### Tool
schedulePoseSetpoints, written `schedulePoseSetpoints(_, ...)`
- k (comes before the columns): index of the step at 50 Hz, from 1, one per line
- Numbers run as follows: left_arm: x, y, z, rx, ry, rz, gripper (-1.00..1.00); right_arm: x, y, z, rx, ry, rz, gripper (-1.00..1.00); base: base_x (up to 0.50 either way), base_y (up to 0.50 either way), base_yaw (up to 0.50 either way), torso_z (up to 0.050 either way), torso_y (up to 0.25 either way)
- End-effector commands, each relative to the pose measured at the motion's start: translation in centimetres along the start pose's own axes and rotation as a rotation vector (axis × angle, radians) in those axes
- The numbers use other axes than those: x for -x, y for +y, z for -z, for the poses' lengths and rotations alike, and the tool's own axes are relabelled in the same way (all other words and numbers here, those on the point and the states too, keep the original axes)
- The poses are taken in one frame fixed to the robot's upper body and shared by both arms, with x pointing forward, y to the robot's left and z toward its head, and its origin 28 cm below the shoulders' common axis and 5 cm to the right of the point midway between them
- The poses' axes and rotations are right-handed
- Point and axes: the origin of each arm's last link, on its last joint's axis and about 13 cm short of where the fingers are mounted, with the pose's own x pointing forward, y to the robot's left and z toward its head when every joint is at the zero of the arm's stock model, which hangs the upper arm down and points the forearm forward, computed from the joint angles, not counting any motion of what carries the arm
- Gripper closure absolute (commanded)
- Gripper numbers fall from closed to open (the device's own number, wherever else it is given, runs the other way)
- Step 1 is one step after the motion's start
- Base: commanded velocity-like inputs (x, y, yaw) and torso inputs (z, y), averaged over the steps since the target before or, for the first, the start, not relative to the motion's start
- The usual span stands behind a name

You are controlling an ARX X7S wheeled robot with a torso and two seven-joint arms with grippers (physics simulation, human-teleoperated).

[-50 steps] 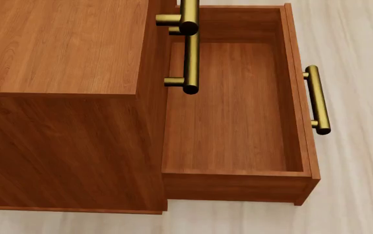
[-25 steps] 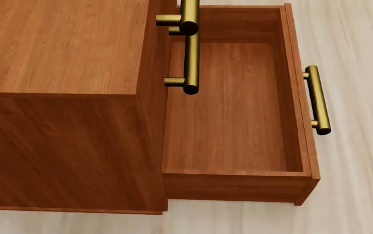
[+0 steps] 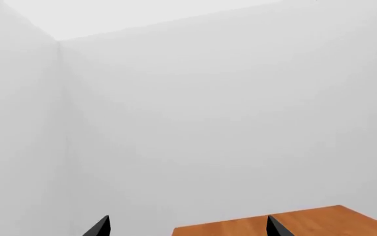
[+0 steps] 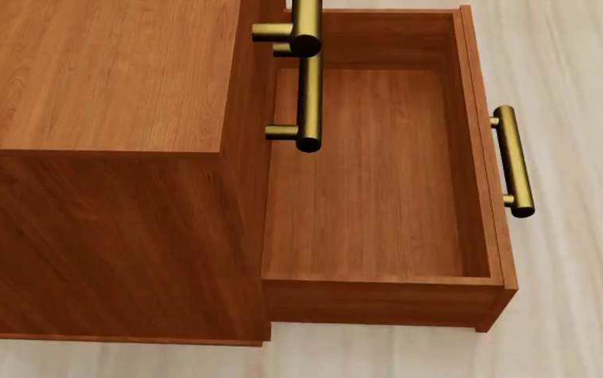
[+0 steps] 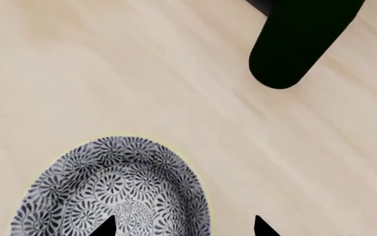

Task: Put the bowl in the bottom drawer of the cabinet.

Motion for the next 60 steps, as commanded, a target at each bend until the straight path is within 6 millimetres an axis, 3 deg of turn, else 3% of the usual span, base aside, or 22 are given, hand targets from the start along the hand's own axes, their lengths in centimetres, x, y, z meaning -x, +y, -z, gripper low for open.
schedulePoseSetpoints(1,-0.1,-0.8,2.3,0.046,0.119,0.035,-1.00,-1.1,-0.1,0.8,-0.011,0.016,0.018,-1.00,0.01,0.00,-0.01,0.000,-0.012)
schedulePoseSetpoints(29,-0.1,-0.7,2.4,0.040,0.122,0.031,-1.00,-2.4,-0.4,1.9,-0.048,0.045,0.031,-1.00,0.01,0.00,0.00,0.000,-0.006)
schedulePoseSetpoints(48,-0.1,-0.8,2.4,0.041,0.124,0.034,-1.00,-4.6,-0.4,2.6,-0.062,0.066,0.025,-1.00,0.01,0.00,0.00,0.000,-0.007)
schedulePoseSetpoints(58,-0.1,-0.7,2.5,0.039,0.125,0.032,-1.00,-4.5,-0.6,2.8,-0.066,0.065,0.026,-1.00,0.01,0.00,0.00,0.000,-0.008)
schedulePoseSetpoints(59,-0.1,-0.7,2.5,0.040,0.125,0.032,-1.00,-4.5,-0.7,2.7,-0.063,0.064,0.031,1.00,0.01,0.00,-0.01,0.000,-0.013)
schedulePoseSetpoints(60,-0.1,-0.7,2.5,0.041,0.126,0.031,-1.00,-4.4,-0.8,2.7,-0.064,0.064,0.035,1.00,0.00,0.00,0.00,0.000,-0.009)
